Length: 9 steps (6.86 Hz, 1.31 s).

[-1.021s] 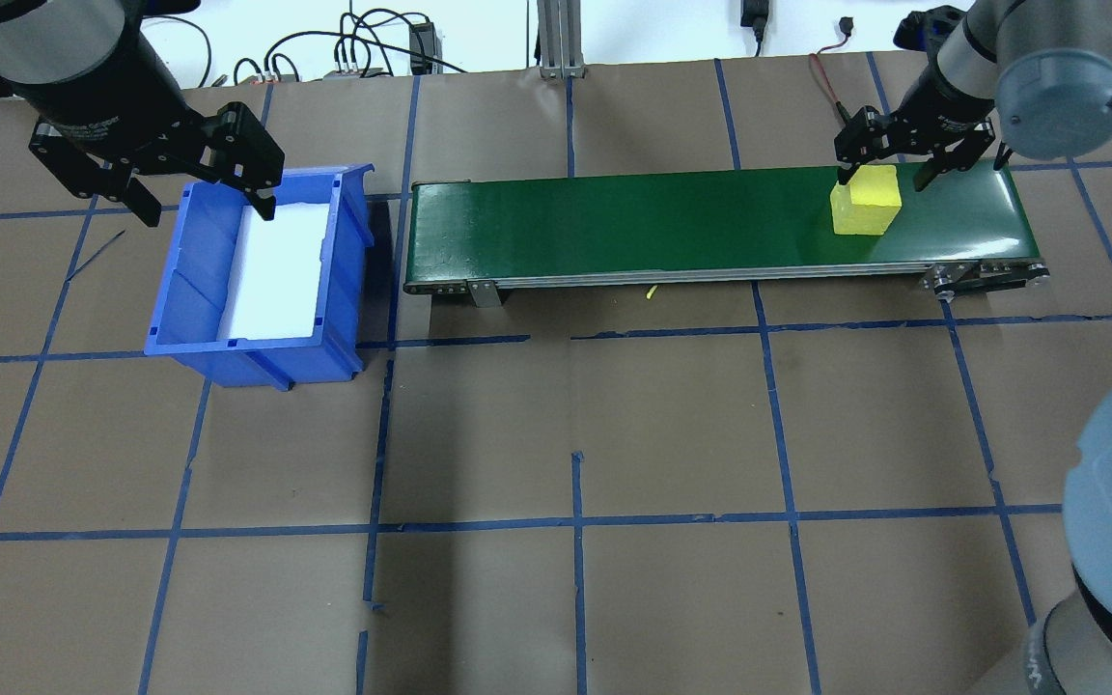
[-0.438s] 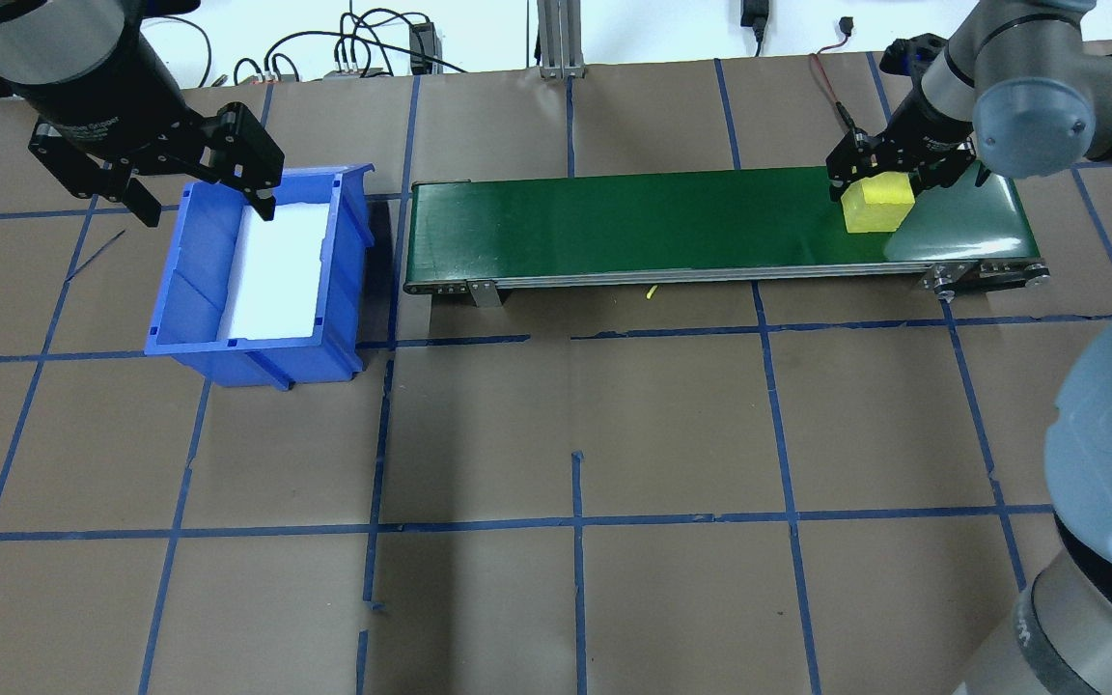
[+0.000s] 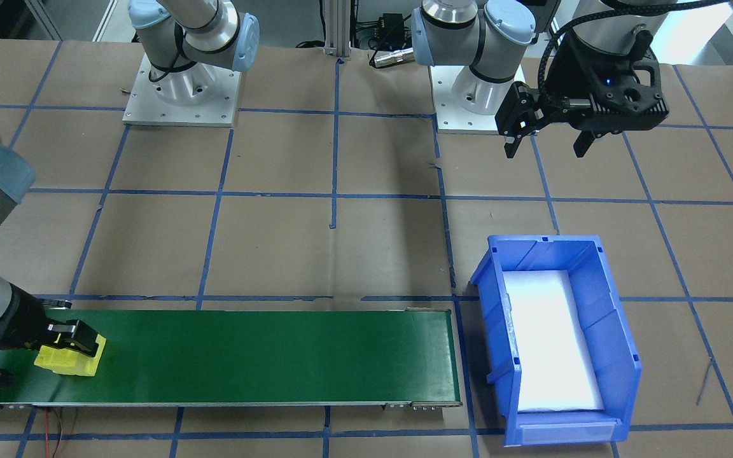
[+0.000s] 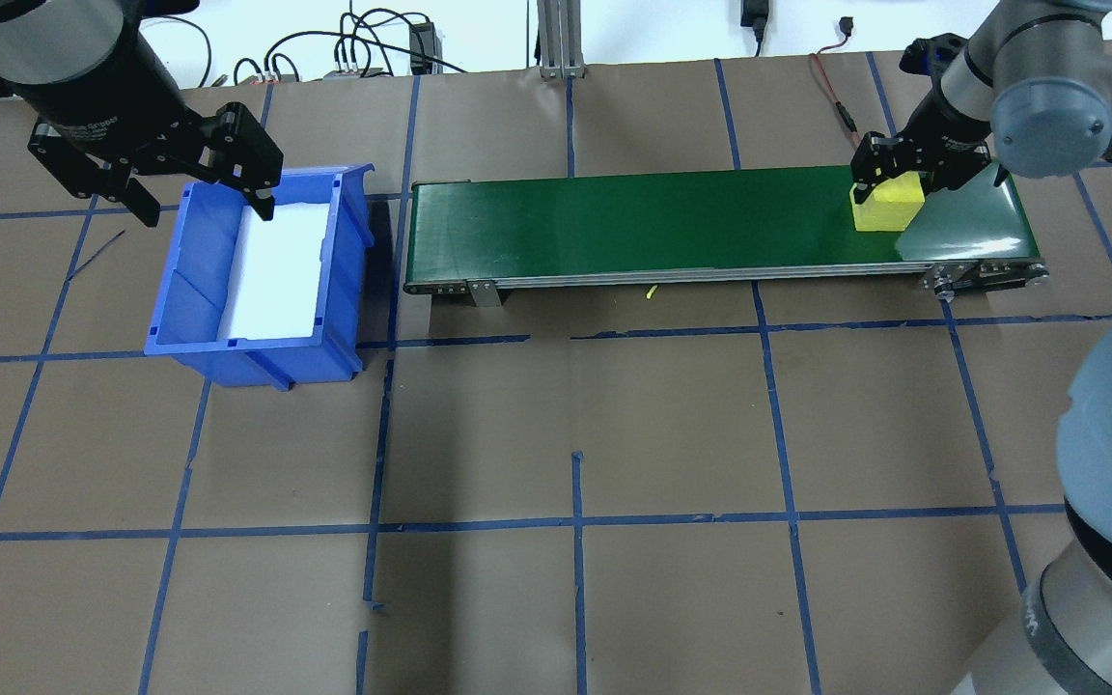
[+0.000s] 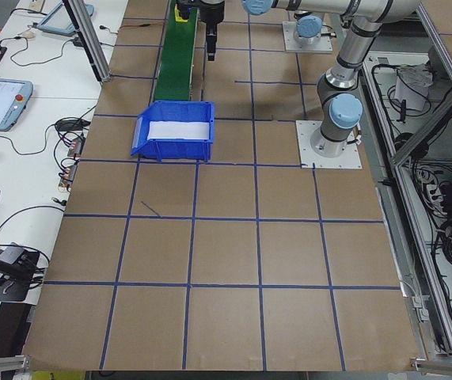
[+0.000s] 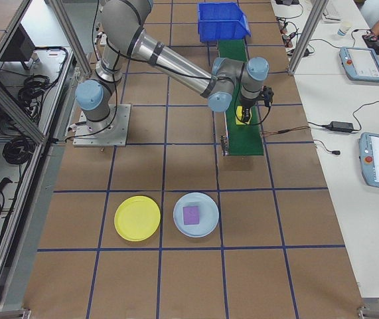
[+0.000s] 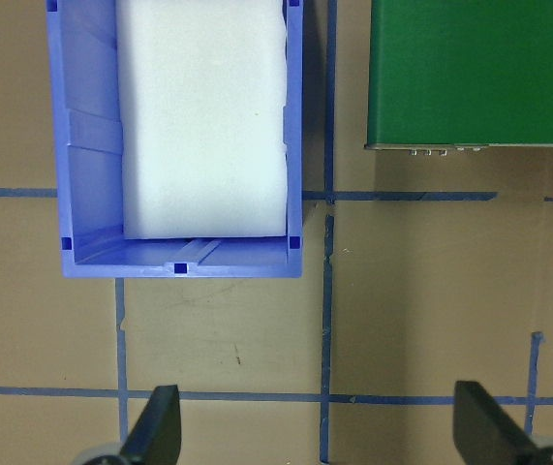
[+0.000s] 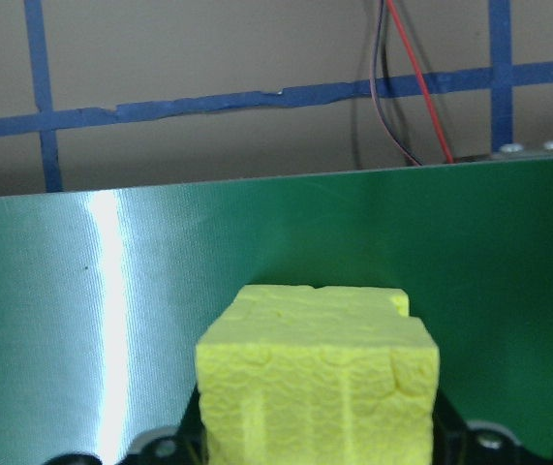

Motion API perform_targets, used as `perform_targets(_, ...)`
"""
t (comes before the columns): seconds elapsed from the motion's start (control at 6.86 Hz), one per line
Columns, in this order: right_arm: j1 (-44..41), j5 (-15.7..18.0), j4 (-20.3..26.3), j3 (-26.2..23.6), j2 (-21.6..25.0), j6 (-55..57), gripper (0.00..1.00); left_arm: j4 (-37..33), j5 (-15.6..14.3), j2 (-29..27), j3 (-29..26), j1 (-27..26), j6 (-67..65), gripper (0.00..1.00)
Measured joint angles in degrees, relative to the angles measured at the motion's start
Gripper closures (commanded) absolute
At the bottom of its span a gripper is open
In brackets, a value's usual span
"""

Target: Move block left to right into plate

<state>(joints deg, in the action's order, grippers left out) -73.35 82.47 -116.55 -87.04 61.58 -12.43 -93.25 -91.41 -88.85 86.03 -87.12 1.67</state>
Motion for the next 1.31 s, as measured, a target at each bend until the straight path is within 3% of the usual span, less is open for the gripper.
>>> perform_targets(0.44,9.5,2.6,1.8,0.2,2.8,-11.9,0.65,0.0,0.0,0.0,0.0,0.0,0.0,0.00)
perform_targets(0.73,18.6,7.2,7.6,-1.3,6.4,-20.8,0.66,0.3,0.0,0.0,-0.1,0.1,0.1,0.00)
perform_targets(1.02,30.4,9.4,12.6,-7.1,13.6,-29.6,0.66,0.4,0.0,0.0,-0.1,0.1,0.1,0.00)
perform_targets(1.31,45.2,9.3,13.3,-12.6,17.8,-41.6,0.65,0.4,0.0,0.0,-0.1,0.0,0.1,0.00)
